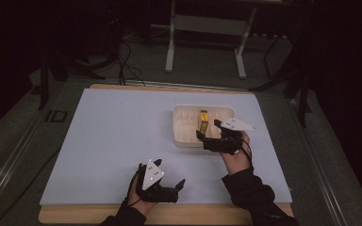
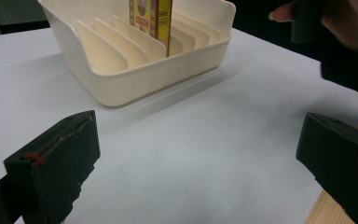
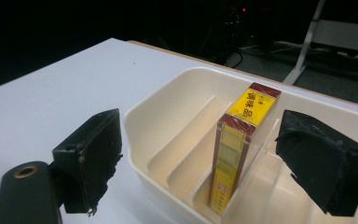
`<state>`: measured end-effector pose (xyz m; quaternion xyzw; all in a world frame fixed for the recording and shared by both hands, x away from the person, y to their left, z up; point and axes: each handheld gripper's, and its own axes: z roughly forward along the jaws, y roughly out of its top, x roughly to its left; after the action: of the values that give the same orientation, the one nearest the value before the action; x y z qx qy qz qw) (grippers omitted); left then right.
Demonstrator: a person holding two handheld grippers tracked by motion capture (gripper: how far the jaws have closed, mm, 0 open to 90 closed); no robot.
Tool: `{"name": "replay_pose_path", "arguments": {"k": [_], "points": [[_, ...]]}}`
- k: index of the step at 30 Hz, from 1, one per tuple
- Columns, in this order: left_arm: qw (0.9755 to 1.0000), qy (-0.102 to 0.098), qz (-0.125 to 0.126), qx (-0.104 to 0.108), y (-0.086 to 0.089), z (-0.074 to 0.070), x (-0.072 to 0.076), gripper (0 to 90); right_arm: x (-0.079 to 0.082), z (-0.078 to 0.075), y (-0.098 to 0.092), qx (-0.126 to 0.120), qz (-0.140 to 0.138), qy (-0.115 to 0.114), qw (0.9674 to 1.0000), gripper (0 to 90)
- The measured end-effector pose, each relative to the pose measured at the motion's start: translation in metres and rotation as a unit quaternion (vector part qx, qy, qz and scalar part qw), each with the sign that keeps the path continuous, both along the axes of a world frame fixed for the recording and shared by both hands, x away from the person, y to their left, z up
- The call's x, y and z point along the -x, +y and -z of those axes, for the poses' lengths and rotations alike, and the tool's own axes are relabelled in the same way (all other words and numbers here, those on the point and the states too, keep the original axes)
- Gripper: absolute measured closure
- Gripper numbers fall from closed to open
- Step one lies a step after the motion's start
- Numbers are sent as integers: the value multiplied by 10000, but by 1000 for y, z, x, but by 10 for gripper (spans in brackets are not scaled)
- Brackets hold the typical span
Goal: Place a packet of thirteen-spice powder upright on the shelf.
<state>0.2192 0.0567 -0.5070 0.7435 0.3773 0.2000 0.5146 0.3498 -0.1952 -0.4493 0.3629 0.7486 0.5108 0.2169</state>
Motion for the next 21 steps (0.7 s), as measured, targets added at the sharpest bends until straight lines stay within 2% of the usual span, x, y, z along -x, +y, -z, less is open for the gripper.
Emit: {"name": "replay_pose_path", "arguments": {"k": [8,18,21], "points": [[10000,-2,4,11,0,0,0,4,23,-5,-16,-43,-286,-13,9996,140],[10000,-6,9,33,0,-1,0,4,44,-1,-34,-95,-492,56,9987,140],[10000,7,11,35,1,-1,0,4,54,4,-40,19,-618,20,9981,137]]}}
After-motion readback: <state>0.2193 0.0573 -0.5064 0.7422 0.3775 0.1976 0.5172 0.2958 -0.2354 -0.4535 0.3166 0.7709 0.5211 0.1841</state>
